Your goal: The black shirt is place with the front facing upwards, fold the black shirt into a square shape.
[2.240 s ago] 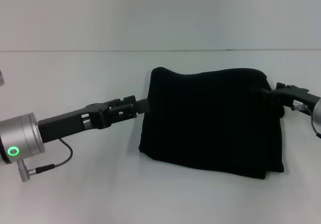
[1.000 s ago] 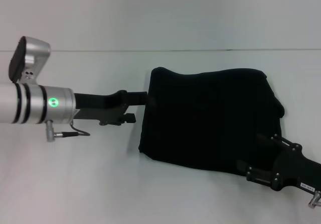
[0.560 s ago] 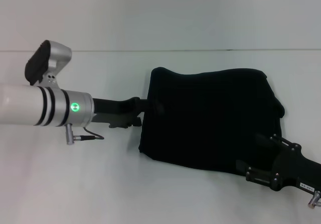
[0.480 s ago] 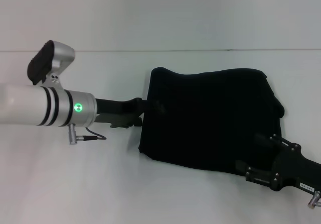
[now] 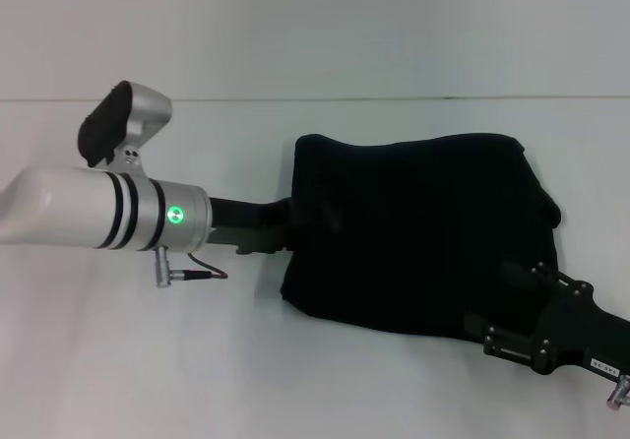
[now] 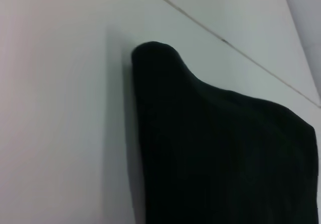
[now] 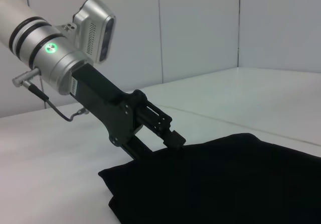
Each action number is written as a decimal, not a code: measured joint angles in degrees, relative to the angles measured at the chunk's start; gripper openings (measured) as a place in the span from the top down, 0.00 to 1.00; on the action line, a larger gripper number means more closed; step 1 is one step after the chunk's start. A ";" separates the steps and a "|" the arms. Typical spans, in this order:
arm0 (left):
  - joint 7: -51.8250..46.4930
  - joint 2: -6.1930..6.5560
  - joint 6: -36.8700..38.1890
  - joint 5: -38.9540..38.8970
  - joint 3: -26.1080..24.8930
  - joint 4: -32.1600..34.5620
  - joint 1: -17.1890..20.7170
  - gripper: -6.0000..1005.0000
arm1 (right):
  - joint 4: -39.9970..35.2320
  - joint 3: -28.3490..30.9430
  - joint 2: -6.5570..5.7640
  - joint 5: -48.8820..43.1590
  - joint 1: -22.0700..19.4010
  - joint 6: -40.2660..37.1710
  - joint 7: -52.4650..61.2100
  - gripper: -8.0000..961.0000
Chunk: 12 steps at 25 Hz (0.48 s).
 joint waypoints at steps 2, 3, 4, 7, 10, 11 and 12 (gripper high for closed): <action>1.25 -0.55 0.10 -0.21 -0.16 0.16 -0.02 0.25 | 0.01 0.02 0.00 0.00 0.04 -0.01 -0.01 0.05; 1.62 -0.72 0.14 -0.38 -0.31 0.17 -0.03 0.25 | 0.00 0.02 0.00 0.00 0.05 -0.01 -0.01 0.05; 1.87 -0.91 0.17 -0.48 -0.46 0.18 -0.04 0.25 | 0.00 0.02 0.00 0.00 0.05 -0.01 -0.01 0.05; 2.04 -1.06 0.08 -1.04 -0.59 0.24 -0.01 0.30 | 0.00 0.02 0.00 0.03 0.10 0.01 -0.01 0.05; 2.19 -1.08 -0.14 -1.78 -0.62 0.26 0.30 0.42 | 0.00 0.02 0.00 0.04 0.15 0.02 0.02 0.05; 2.19 -1.09 -0.23 -1.94 -0.62 0.27 0.47 0.46 | 0.00 0.02 0.00 0.07 0.14 0.02 0.04 0.05; 2.23 -1.09 -0.31 -2.09 -0.62 0.27 0.61 0.51 | 0.00 0.02 0.00 0.11 0.13 0.02 0.06 0.05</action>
